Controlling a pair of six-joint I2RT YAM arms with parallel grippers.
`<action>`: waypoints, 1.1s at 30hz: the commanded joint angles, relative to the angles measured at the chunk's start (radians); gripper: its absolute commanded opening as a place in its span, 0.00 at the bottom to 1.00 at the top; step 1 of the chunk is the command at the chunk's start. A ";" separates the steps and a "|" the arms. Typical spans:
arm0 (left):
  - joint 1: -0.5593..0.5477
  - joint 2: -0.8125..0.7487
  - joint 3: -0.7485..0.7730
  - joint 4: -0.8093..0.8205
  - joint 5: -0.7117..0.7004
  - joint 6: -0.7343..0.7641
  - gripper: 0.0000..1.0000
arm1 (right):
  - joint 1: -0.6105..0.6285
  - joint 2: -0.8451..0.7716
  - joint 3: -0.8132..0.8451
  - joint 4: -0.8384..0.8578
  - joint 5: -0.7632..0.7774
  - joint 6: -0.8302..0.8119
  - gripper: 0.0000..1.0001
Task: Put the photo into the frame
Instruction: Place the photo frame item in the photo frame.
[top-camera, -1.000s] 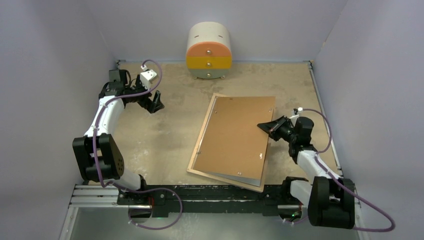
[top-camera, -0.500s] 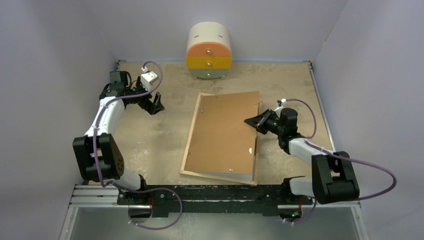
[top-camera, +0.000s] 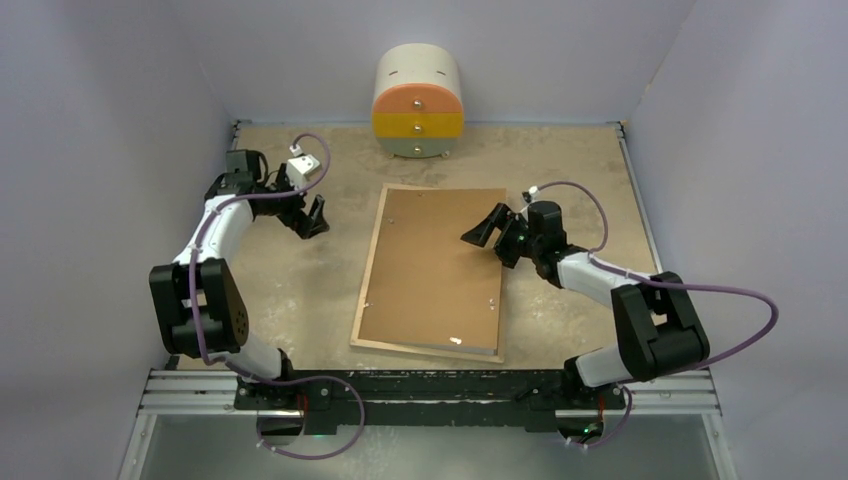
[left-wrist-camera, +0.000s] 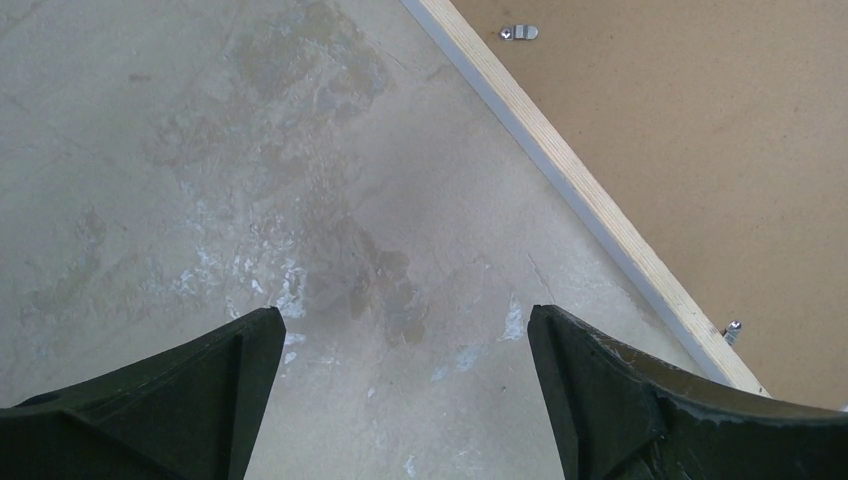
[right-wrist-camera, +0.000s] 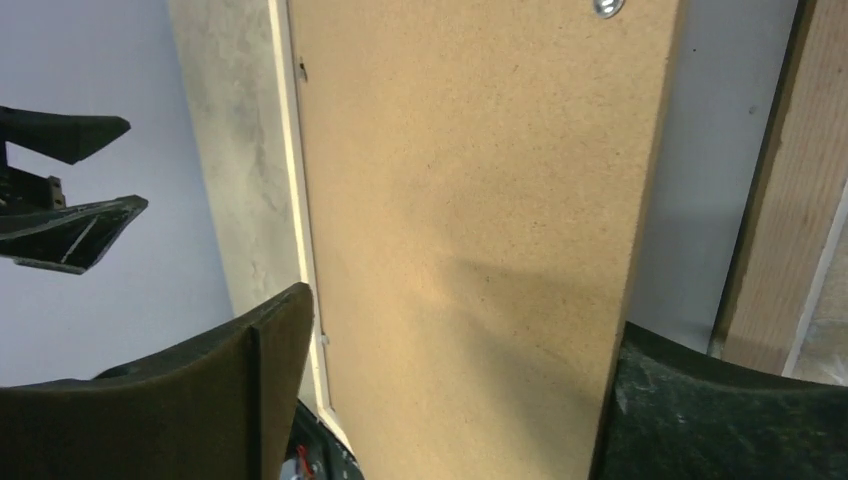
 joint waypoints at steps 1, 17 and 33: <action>-0.006 0.016 0.000 -0.003 0.005 0.037 1.00 | 0.022 -0.019 0.067 -0.078 0.073 -0.057 0.96; -0.006 0.017 -0.031 0.024 -0.038 0.024 1.00 | 0.156 0.102 0.383 -0.642 0.423 -0.225 0.99; -0.006 0.031 -0.025 -0.008 0.001 0.008 1.00 | 0.162 0.046 0.480 -0.710 0.431 -0.334 0.99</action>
